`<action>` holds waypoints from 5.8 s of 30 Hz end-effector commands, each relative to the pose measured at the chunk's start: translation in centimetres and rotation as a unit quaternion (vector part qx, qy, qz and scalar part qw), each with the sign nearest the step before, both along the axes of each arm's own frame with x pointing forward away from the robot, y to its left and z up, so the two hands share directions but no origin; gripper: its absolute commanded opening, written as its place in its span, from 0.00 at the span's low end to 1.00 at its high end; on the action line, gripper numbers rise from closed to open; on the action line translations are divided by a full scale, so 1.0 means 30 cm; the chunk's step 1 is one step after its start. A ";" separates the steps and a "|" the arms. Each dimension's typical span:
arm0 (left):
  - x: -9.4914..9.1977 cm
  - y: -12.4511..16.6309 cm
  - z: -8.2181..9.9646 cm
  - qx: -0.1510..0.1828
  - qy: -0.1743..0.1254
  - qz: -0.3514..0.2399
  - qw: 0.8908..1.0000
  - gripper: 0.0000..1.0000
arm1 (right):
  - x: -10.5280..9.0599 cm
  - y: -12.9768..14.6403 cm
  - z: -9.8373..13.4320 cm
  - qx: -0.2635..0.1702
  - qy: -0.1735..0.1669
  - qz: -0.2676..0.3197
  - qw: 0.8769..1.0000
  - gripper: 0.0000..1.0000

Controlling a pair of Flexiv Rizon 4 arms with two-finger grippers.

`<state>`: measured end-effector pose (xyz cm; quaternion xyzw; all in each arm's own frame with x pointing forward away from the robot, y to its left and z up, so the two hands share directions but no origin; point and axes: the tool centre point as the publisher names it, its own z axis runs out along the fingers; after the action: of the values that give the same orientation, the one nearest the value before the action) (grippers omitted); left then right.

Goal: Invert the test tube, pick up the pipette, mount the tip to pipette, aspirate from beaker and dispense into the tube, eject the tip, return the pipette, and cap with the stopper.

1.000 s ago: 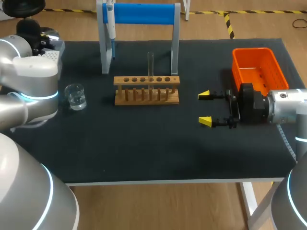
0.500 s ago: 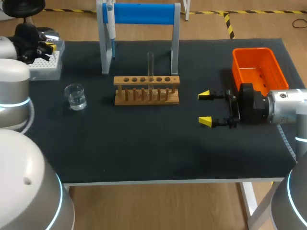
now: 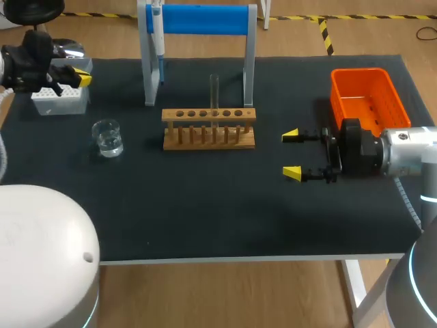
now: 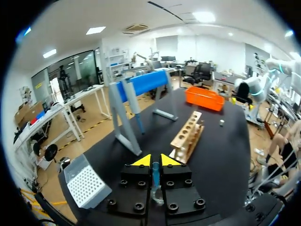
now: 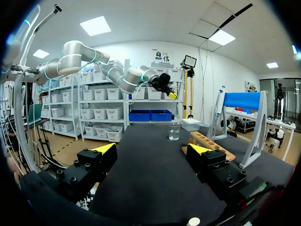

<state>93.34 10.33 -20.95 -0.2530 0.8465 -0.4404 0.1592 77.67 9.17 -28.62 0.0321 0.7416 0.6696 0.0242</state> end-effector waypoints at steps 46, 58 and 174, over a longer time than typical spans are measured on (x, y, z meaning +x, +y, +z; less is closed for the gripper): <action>-0.269 -0.641 0.107 0.000 0.047 -0.231 0.972 0.00 | -0.003 0.001 -0.001 0.000 -0.001 -0.002 1.000 1.00; -0.289 -0.753 0.128 0.002 0.043 -0.239 0.970 0.00 | -0.003 0.001 -0.001 0.000 -0.001 -0.002 1.000 1.00; -0.460 -1.012 0.166 -0.031 0.041 -0.248 0.967 0.00 | 0.023 0.065 0.087 0.005 -0.008 0.006 1.000 1.00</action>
<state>79.51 -19.93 -15.86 -0.0581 0.8749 -0.4808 0.0020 78.05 10.44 -26.55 0.0218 0.7350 0.6772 0.0262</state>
